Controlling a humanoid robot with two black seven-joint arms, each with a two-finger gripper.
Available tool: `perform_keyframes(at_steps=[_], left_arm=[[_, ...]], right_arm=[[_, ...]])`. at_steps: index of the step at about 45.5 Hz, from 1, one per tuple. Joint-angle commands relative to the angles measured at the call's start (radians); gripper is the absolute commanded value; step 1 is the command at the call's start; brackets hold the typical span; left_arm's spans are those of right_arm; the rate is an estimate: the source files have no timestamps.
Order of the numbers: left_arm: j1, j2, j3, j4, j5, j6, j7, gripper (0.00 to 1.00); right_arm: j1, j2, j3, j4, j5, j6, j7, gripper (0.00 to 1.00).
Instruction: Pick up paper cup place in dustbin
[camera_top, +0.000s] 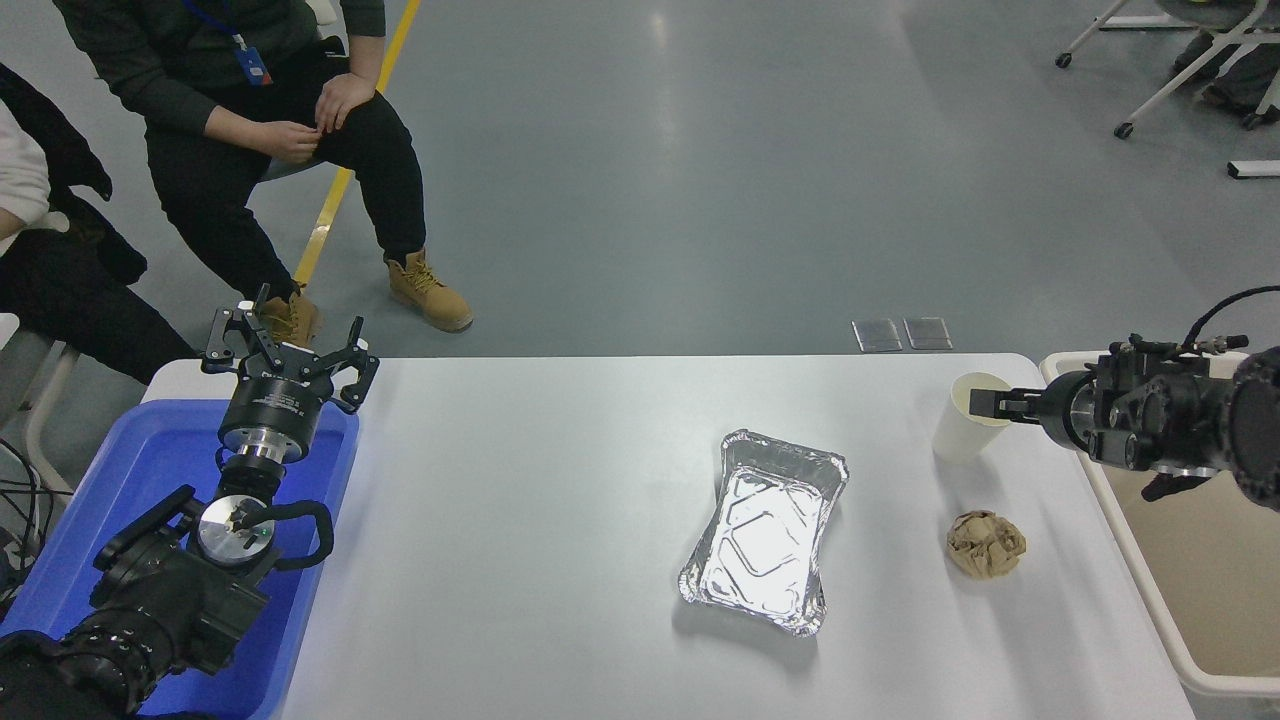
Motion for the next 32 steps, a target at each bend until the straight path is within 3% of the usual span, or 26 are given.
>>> perform_keyframes(at_steps=[1,17,26,32], left_arm=[[0.0,0.0,0.001,0.001,0.0,0.0,0.0,0.99],[0.0,0.0,0.0,-0.001,0.0,0.0,0.0,0.99],[0.0,0.0,0.0,-0.001,0.0,0.0,0.0,0.99],[0.0,0.0,0.0,0.001,0.0,0.0,0.0,0.99]], right_arm=[[-0.04,0.004,0.031,-0.019,0.017,-0.04,-0.003,0.98],[-0.066,0.02,0.032,-0.032,0.015,-0.054,-0.002,0.86],[-0.069,0.02,0.036,-0.032,0.014,-0.052,-0.002,0.68],[-0.071,0.023,0.036,-0.029,0.008,-0.049,0.0,0.45]])
